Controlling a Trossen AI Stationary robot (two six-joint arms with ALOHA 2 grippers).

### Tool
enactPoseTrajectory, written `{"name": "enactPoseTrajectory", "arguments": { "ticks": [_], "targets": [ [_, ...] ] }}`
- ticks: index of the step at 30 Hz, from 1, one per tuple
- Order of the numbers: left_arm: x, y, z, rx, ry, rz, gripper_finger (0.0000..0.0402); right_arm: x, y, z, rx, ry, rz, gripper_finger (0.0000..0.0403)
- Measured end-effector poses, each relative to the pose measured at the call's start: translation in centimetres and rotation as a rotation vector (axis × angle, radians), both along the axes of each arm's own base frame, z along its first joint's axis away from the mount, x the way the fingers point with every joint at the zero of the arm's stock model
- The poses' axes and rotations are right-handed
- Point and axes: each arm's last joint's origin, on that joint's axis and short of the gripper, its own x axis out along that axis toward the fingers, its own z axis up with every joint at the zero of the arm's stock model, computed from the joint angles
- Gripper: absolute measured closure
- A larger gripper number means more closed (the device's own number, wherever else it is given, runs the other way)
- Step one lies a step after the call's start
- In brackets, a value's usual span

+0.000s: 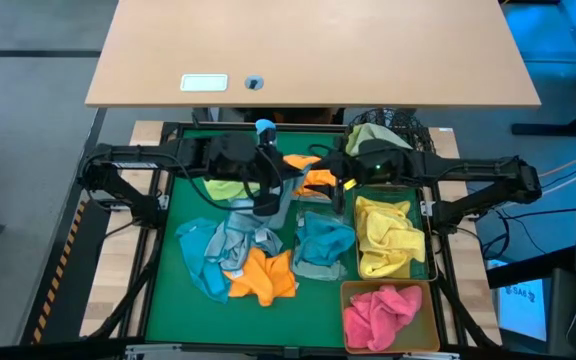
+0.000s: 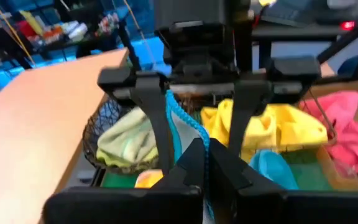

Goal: Sort microfiber towel by color & place in baskets
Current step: Put the blue towel into the transparent bin

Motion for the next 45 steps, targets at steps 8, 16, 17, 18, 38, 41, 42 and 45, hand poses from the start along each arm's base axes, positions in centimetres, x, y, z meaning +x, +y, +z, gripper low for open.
{"name": "enactPoseTrajectory", "arguments": {
  "ticks": [8, 16, 17, 18, 38, 41, 42, 45],
  "targets": [
    [0.4, 0.0, 1.2, 0.014, -0.126, -0.005, 0.0401, 0.2, 0.1, 0.6, 0.056, -0.065, 0.037, 0.0182],
    [0.6, -0.2, 2.1, 0.01, -0.226, -0.011, 0.0401, 0.4, 0.1, 1.5, 0.096, -0.164, 0.031, 0.0182],
    [0.6, -0.2, 2.2, 0.01, -0.23, -0.011, 0.0401, 0.4, 0.2, 1.7, 0.099, -0.177, 0.043, 0.0182],
    [0.6, -0.2, 2.2, 0.01, -0.234, -0.01, 0.0401, 0.4, 0.2, 1.8, 0.104, -0.188, 0.061, 0.0182],
    [1.1, -0.3, 2.5, 0.001, -0.293, -0.042, 0.0386, 2.6, 0.4, 1.6, 0.175, -0.302, 0.135, 0.0273],
    [1.0, -0.3, 2.6, 0.004, -0.295, -0.025, 0.0378, 2.4, 0.4, 1.7, 0.175, -0.302, 0.135, 0.0361],
    [1.0, -0.3, 2.6, 0.0, -0.296, -0.014, 0.0375, 2.4, 0.4, 1.7, 0.175, -0.303, 0.142, 0.0381],
    [1.0, -0.2, 2.5, -0.038, -0.301, 0.06, 0.036, 1.9, 0.4, 1.9, 0.208, -0.277, 0.153, 0.0383]
  ]
}}
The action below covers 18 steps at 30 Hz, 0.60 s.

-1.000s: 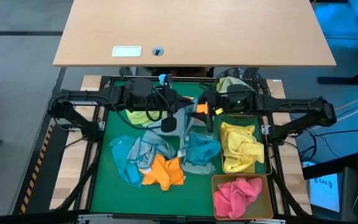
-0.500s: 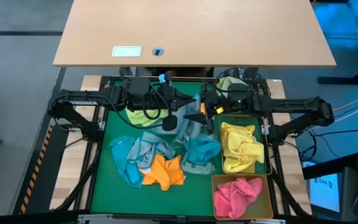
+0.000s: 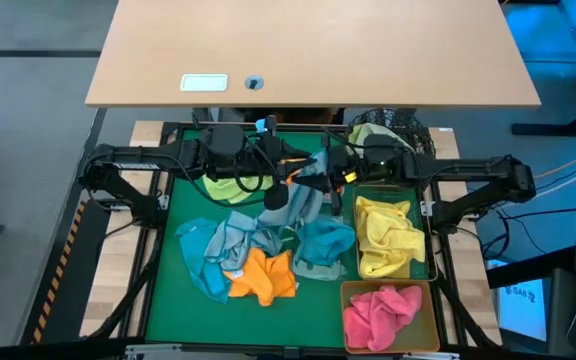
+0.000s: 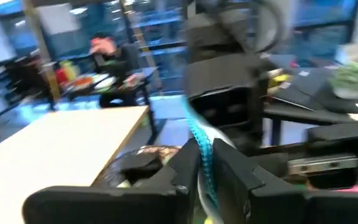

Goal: Sort microfiber towel by color & place in baskets
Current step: Put the blue towel into the transparent bin

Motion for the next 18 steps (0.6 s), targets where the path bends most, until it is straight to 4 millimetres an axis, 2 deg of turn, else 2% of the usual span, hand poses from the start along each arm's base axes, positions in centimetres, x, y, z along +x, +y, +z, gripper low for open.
{"name": "enactPoseTrajectory", "arguments": {
  "ticks": [5, 13, 18],
  "targets": [
    [-0.2, 0.4, -0.7, -0.022, 0.066, 0.131, 0.0342, -1.5, 0.1, 2.3, 0.041, 0.119, 0.007, 0.0397],
    [-0.8, 0.4, -2.8, -0.002, 0.298, 0.128, 0.0342, -4.1, 2.5, 6.8, 0.062, 0.236, 0.082, 0.0399],
    [-1.4, 0.3, -3.9, 0.002, 0.419, 0.126, 0.0342, -5.7, 4.0, 9.4, 0.092, 0.239, 0.135, 0.0399]
  ]
}}
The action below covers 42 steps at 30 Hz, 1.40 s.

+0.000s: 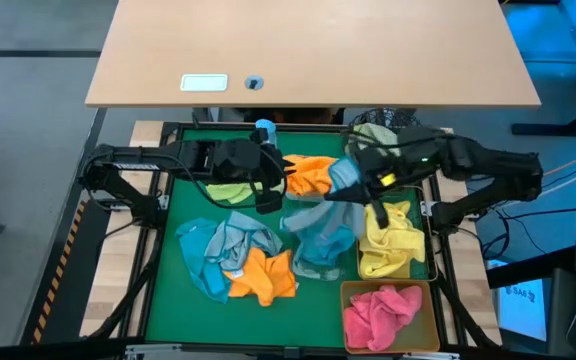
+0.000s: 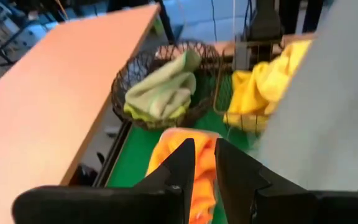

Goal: Sort microfiber towel by color & place in baskets
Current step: Put the blue towel into the transparent bin

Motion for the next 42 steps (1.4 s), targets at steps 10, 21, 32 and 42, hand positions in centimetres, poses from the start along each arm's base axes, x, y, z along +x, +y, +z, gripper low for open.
{"name": "enactPoseTrajectory", "arguments": {
  "ticks": [10, 21, 32, 42],
  "targets": [
    [-0.2, 0.0, -0.2, -0.021, 0.021, 0.011, 0.0343, -2.4, 0.9, 3.7, -0.027, -0.077, -0.039, 0.04],
    [-0.2, 0.0, -0.2, -0.022, 0.02, 0.011, 0.0343, 2.1, 1.5, -3.3, -0.154, 0.151, -0.073, 0.0401],
    [-0.2, 0.0, -0.2, -0.022, 0.02, 0.011, 0.0343, 5.0, 2.6, -11.9, -0.082, 0.176, 0.125, 0.0401],
    [-0.2, 0.0, -0.2, -0.022, 0.02, 0.011, 0.0343, 4.4, 2.5, -19.9, -0.079, 0.285, 0.15, 0.0401]
  ]
}}
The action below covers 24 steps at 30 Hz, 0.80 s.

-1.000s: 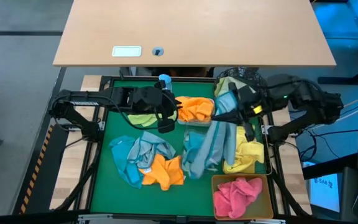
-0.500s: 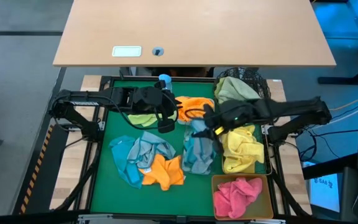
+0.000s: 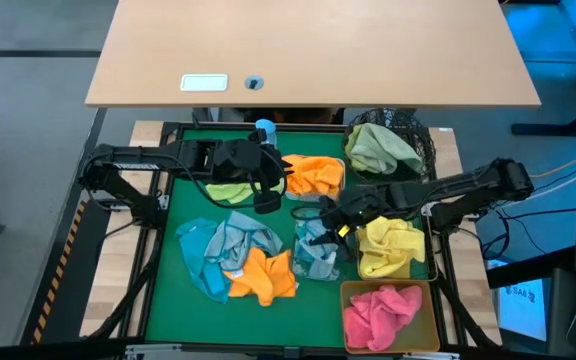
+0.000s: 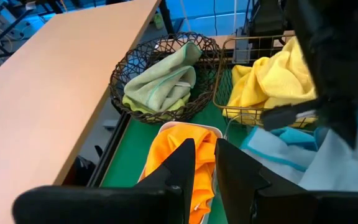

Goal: Sort microfiber towel by color & place in baskets
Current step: Put the blue towel into the transparent bin

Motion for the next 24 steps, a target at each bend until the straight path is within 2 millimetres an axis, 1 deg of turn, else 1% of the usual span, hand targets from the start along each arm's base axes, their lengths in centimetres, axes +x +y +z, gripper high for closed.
{"name": "enactPoseTrajectory", "arguments": {
  "ticks": [6, 11, 14, 17, 20, 22, 24],
  "targets": [
    [0.0, 0.0, 0.0, 0.0, 0.0, -0.001, 0.0343, -0.9, -0.5, -3.5, -0.086, 0.073, -0.103, 0.0398],
    [0.0, 0.0, 0.0, 0.0, 0.0, 0.0, 0.0343, -1.6, -1.0, -5.5, -0.175, 0.118, -0.204, 0.0394],
    [0.0, 0.0, 0.0, 0.0, 0.0, 0.0, 0.0343, -1.7, -1.2, -5.7, -0.208, 0.121, -0.246, 0.0393],
    [0.0, -0.1, 0.0, 0.0, 0.005, -0.002, 0.0343, -1.7, -1.2, -5.7, -0.208, 0.115, -0.249, 0.0392],
    [-0.3, -0.3, -0.5, 0.001, 0.059, -0.009, 0.0343, -1.6, -1.1, -5.6, -0.196, 0.111, -0.235, 0.0388],
    [-0.7, -0.6, -0.9, -0.017, 0.108, -0.006, 0.0343, -1.7, -1.0, -5.7, -0.179, 0.115, -0.212, 0.0376],
    [-0.9, -0.9, -1.6, -0.057, 0.16, -0.022, 0.0343, -1.7, -1.0, -5.6, -0.173, 0.116, -0.209, 0.0353]
  ]
}}
